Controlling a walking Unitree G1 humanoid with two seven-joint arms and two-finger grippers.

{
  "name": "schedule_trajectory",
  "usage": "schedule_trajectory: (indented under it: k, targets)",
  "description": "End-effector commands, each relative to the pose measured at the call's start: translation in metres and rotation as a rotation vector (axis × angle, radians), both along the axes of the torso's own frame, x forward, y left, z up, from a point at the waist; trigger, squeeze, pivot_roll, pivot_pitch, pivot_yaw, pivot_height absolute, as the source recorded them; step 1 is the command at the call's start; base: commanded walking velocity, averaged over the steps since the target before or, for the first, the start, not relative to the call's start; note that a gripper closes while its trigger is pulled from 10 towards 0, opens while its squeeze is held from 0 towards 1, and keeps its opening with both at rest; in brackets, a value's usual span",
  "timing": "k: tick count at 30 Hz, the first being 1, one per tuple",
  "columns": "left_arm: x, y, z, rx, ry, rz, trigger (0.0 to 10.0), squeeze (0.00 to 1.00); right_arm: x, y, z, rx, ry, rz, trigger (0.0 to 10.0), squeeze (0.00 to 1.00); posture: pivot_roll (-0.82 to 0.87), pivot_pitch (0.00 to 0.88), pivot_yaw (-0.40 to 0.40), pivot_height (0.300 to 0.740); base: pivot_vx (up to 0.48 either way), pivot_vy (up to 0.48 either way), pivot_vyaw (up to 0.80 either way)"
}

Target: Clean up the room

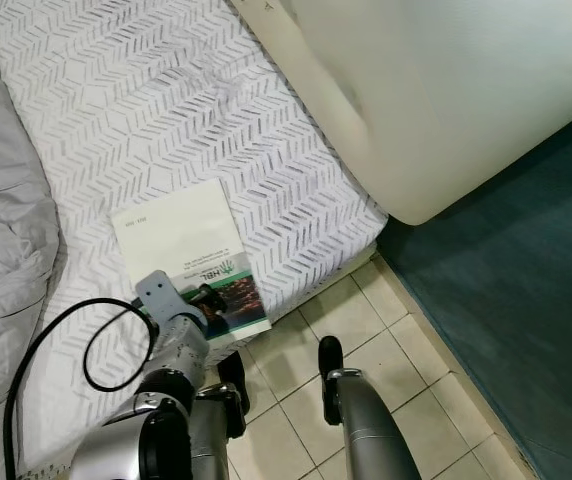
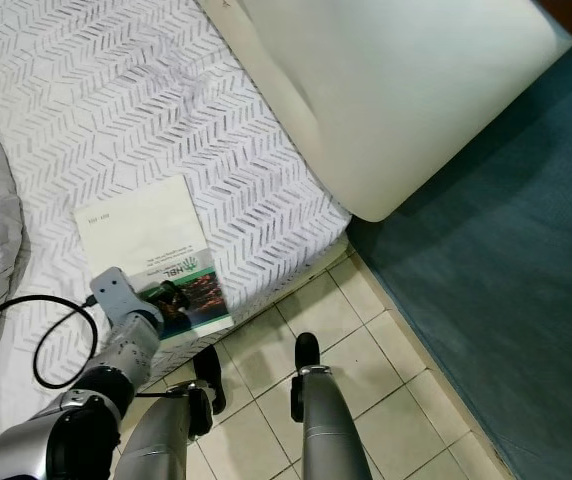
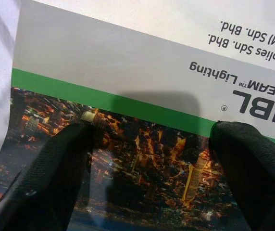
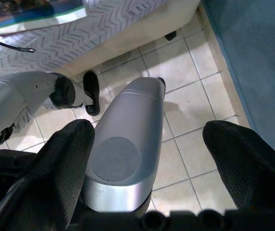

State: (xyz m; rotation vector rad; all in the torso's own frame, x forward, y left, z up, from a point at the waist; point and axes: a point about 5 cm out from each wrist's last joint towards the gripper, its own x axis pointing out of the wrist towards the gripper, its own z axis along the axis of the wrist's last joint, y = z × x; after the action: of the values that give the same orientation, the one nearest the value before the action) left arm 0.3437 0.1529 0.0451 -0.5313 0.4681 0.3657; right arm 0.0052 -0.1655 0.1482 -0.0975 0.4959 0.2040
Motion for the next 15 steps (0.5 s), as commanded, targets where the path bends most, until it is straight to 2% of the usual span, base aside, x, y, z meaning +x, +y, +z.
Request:
schedule_trajectory:
  k: [1,6,15]
  targets:
    - [-0.041,-0.040,-0.050,-0.136,0.243,-0.066,10.0,0.00,-0.007,0.000,-0.009,-0.013,0.067,0.021,10.0,0.00,-0.42,0.726,-0.042,0.740,0.000,0.000,0.00]
    - [-0.033,-0.048,-0.040,-0.208,0.201,-0.005,10.0,0.00,-0.006,-0.001,-0.010,-0.022,0.060,0.036,10.0,0.00,-0.42,0.724,-0.043,0.740,0.000,0.000,0.00]
    - [-0.023,-0.064,-0.026,-0.271,0.151,0.037,10.0,0.00,-0.005,-0.001,-0.011,-0.042,0.053,0.063,10.0,0.00,-0.43,0.722,-0.051,0.740,0.000,0.000,0.00]
